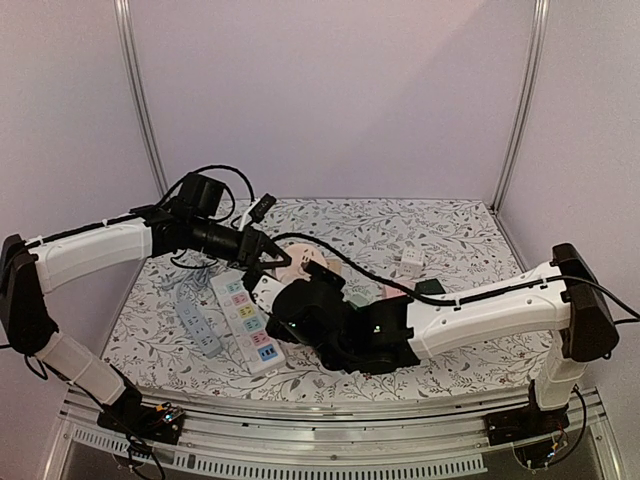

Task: Pull the plug off the socket

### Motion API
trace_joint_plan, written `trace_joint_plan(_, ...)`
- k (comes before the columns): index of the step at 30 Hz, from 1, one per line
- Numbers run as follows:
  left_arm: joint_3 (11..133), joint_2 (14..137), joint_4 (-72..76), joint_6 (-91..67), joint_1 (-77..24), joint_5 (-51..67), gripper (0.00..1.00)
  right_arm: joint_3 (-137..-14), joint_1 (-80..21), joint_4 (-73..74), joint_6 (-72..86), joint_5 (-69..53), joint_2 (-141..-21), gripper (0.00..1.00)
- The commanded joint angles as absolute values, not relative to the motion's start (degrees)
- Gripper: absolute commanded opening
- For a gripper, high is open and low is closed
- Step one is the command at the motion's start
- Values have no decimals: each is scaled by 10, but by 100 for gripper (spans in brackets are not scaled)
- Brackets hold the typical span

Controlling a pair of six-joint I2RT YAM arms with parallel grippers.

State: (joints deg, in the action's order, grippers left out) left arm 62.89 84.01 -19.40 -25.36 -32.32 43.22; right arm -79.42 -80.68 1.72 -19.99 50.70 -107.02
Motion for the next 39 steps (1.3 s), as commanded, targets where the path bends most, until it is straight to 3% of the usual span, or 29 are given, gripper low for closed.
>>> trace_joint_plan(1,651,837,-206,-243,-335,434,0,-804,-808,30,-204,563,-1077,95)
trace_joint_plan(21,663,838,-240,-222,-337,398,0,-745,-784,72,-86,512,-925,94)
trace_joint_plan(28,666,839,-249,-219,-337,388,0,-695,-788,61,-87,357,-878,93)
trace_joint_plan(39,670,843,-252,-216,-338,401,0,-691,-786,29,-108,338,-910,92)
